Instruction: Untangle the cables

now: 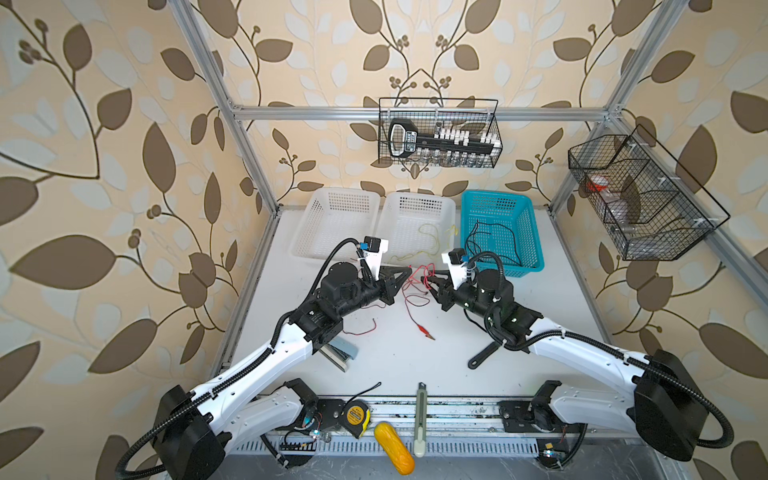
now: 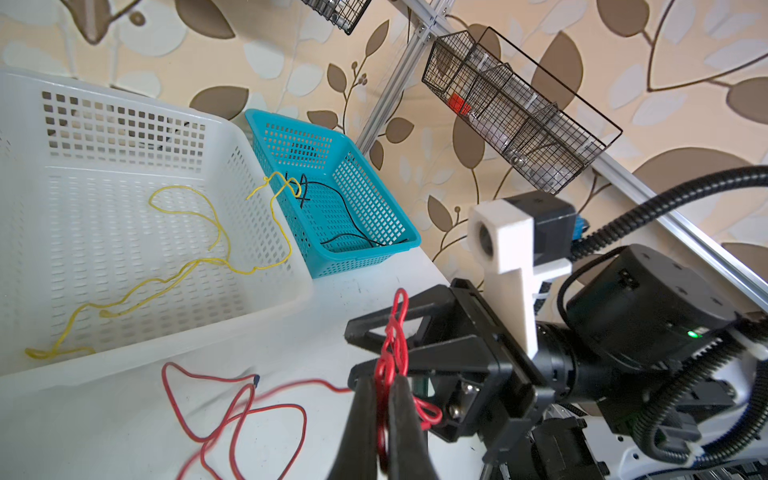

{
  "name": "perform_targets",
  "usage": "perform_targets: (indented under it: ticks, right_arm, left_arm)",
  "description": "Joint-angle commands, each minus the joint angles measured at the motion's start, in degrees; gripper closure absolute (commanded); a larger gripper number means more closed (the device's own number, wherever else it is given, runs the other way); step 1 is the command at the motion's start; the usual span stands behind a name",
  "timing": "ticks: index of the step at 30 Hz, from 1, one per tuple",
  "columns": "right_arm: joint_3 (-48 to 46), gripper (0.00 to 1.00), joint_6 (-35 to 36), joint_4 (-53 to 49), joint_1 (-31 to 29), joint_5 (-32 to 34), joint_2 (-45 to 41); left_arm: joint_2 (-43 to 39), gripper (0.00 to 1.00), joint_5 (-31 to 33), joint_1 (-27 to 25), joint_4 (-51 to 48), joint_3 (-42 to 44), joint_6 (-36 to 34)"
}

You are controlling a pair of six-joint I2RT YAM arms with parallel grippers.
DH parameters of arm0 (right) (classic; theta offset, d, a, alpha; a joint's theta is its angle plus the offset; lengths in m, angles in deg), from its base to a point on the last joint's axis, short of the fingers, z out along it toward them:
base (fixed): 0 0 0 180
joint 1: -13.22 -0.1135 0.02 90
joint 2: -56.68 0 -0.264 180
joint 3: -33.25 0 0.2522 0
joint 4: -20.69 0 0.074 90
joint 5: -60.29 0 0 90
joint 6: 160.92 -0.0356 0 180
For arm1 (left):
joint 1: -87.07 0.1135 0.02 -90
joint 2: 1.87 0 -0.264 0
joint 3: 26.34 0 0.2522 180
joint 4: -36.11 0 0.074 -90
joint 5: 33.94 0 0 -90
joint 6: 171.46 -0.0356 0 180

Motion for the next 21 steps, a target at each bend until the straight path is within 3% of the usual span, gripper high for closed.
perform_targets:
  ticks: [1, 8, 15, 19, 21]
  right_arm:
    - [1.32, 0.59, 0.18, 1.36, -0.14, 2.57, -1.21]
    - [2.07, 0.64, 0.21, 1.67, -0.25, 1.70, 0.47]
    - [2.92, 0.87, -1.08, 3.14, -0.19, 0.51, 1.49]
    - [3.28, 0.95, -1.80, 2.99, -0.20, 1.66, 1.06]
    - [3.48, 1.00, -2.40, 2.02, -0.23, 3.28, 0.62]
  left_arm:
    - [-1.74, 1.00, -0.36, 0.48, 0.57, 0.78, 0.25]
    - [-1.80, 1.00, -0.98, 0.52, 0.75, 1.24, 0.42]
    - [-1.12, 1.00, -1.03, 0.51, -0.41, 1.40, 0.17]
    - [-0.35, 1.00, 1.38, 0.48, -2.79, 1.37, 0.24]
    - [-0.05, 0.89, 3.63, 0.52, -4.24, 1.62, 0.50]
